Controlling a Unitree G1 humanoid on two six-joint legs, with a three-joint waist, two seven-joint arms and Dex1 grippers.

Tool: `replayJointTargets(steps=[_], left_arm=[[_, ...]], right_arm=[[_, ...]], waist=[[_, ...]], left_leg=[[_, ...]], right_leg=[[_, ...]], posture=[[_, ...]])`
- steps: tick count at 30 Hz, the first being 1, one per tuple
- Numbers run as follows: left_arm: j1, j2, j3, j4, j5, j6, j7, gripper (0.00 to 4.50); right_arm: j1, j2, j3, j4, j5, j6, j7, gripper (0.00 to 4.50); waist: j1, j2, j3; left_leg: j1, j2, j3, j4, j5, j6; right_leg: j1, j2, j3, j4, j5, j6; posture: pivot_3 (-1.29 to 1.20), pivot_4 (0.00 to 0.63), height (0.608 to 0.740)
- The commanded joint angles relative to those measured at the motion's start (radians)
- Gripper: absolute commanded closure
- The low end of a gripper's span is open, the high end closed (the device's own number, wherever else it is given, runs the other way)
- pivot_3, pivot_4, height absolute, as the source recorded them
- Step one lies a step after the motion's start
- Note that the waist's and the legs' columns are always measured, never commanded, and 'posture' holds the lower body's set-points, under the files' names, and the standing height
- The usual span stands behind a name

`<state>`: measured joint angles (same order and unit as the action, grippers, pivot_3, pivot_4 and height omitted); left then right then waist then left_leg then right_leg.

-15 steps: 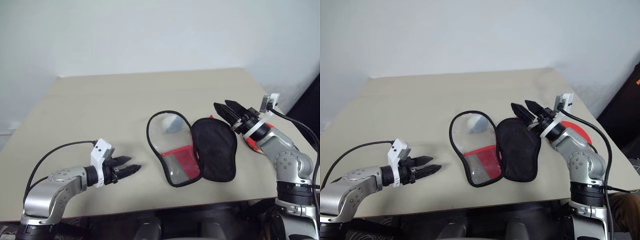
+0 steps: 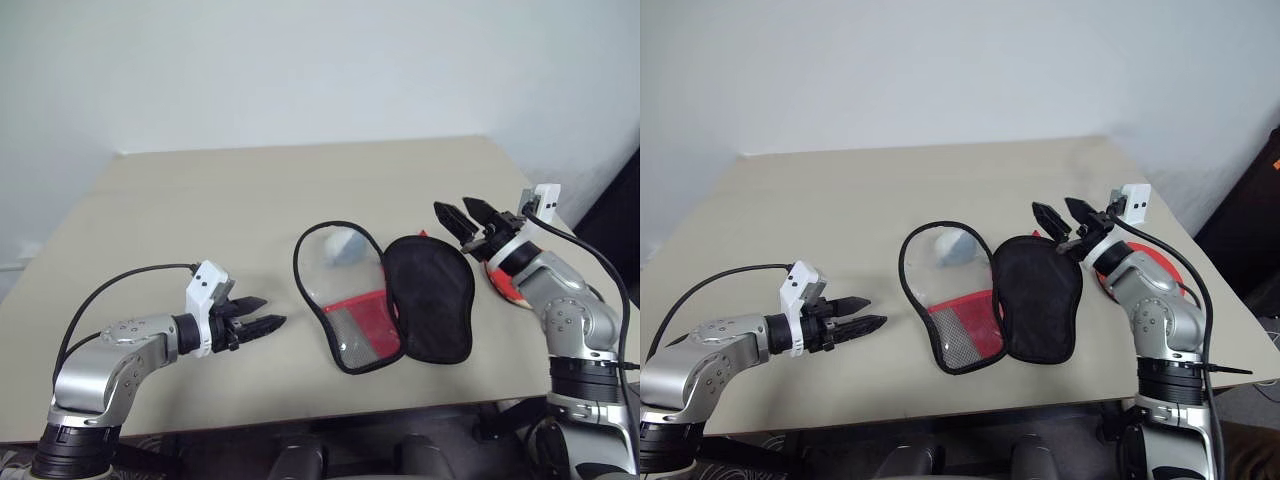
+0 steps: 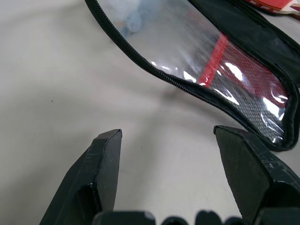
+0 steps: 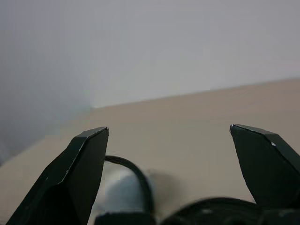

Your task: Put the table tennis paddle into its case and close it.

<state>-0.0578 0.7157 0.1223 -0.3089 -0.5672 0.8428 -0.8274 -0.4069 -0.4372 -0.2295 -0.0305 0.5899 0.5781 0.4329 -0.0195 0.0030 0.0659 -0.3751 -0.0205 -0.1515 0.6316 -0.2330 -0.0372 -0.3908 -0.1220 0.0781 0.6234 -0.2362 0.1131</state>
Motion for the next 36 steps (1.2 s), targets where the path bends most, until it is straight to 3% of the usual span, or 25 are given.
replayJointTargets(steps=[1,6,11,24,32,36], left_arm=[[-0.01,0.017,-0.012,-0.039,-0.016,0.003,-0.015,1.18],[0.001,0.031,-0.043,-0.014,0.006,-0.026,-0.05,1.18],[-0.028,0.021,-0.108,0.026,0.035,-0.061,-0.07,1.18],[-0.13,0.004,-0.198,0.122,0.075,-0.113,-0.122,1.18],[-0.151,0.003,-0.205,0.129,0.081,-0.108,-0.132,1.18],[-0.152,0.003,-0.204,0.127,0.082,-0.105,-0.13,1.18]], right_arm=[[0.048,-0.086,-0.051,-0.054,-0.022,0.1,-0.045,0.03],[0.178,-0.24,-0.14,-0.089,0.043,0.291,0.004,0.03],[0.283,-0.316,-0.212,-0.085,0.066,0.374,0.058,0.03],[0.431,-0.293,-0.296,-0.045,0.027,0.363,0.058,0.03],[0.419,-0.281,-0.222,0.045,-0.047,0.282,0.069,0.03],[0.392,-0.276,-0.167,0.081,-0.1,0.253,0.054,0.88]], waist=[[0.0,0.0,0.0],[-0.002,0.0,0.0],[-0.004,-0.001,0.0],[-0.003,-0.002,0.0],[-0.003,-0.003,0.0],[-0.006,-0.006,-0.001]], left_leg=[[0.0,0.0,0.0,0.0,0.0,0.0],[0.0,0.0,0.002,0.0,0.0,0.0],[0.001,0.0,0.004,0.0,0.0,0.0],[0.001,0.0,0.004,0.001,0.0,0.0],[0.001,0.0,0.004,0.001,0.0,0.0],[0.002,0.0,0.004,0.002,0.0,0.0]], right_leg=[[0.0,0.0,0.0,0.0,0.0,0.0],[0.0,0.0,0.002,0.0,0.0,0.0],[0.0,0.001,0.004,0.0,0.0,0.0],[0.001,0.001,0.005,-0.001,0.0,0.0],[0.001,0.001,0.005,0.0,0.0,0.0],[0.001,0.001,0.006,0.0,0.0,0.0]], posture=[[0.0,0.0,0.74],[0.0,0.0,0.74],[0.0,0.0,0.74],[0.0,0.0,0.74],[0.0,0.0,0.74],[0.0,0.0,0.74]])
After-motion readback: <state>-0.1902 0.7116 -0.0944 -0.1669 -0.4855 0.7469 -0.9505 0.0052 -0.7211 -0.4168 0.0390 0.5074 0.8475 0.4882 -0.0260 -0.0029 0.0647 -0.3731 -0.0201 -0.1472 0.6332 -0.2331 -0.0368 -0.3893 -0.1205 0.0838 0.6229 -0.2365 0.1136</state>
